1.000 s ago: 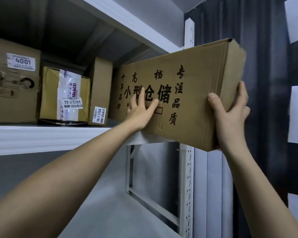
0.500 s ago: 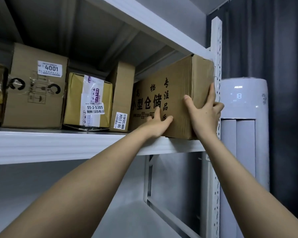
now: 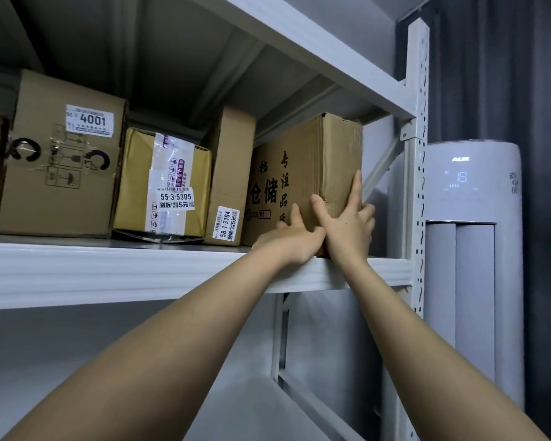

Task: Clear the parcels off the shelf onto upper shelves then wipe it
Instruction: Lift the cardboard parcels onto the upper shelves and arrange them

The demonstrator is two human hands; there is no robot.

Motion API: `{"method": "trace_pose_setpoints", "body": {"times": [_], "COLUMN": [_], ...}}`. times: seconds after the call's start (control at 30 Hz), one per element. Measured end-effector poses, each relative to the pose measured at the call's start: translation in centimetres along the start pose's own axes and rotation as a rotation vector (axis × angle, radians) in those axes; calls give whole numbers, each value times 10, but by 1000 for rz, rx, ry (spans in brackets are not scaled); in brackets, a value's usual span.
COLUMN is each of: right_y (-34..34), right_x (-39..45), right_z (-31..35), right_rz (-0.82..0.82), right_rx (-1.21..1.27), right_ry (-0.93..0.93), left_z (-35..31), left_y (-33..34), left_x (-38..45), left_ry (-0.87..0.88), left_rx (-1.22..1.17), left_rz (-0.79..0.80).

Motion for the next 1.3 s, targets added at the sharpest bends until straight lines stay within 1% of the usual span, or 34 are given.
{"method": "trace_pose_setpoints", "body": {"times": [0.37,0.6,0.7,0.93,1.1,1.2,1.3], "right_y": [14,14,14,8,3,-1,-6], "right_x": [-3,-3,-5,-22,-38,-48,-59], "right_z": [-8,-16,-17,-21,-29,-34,-38], "right_rz": [174,255,250,227,247,238,220], "right_rx": [-41,78,58,-82,-171,-188,-178], "right_ry": [-24,-55,-74,-111,-124,-132,-140], "left_z": [-3,-3,-3,-4,-7,-8,-9], "left_y": [3,5,6,7,7,9,14], "left_x": [-1,-3,0,-1,-6,-11,-19], "left_ry": [-31,-48,-76,-99,-119,-101,-39], "left_rx": [124,218,244,310,349,416,542], "left_rz": [-45,-82,-91,-115,-130,-176,-264]}}
Point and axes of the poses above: each hand's wrist, its own x-axis towards the middle knuckle, its own y-axis out of the palm, z = x × y, the point moved 3 cm from there along x, towards the middle knuckle, and after that the axes turned 1 degree about z, right-handed, at the moved point
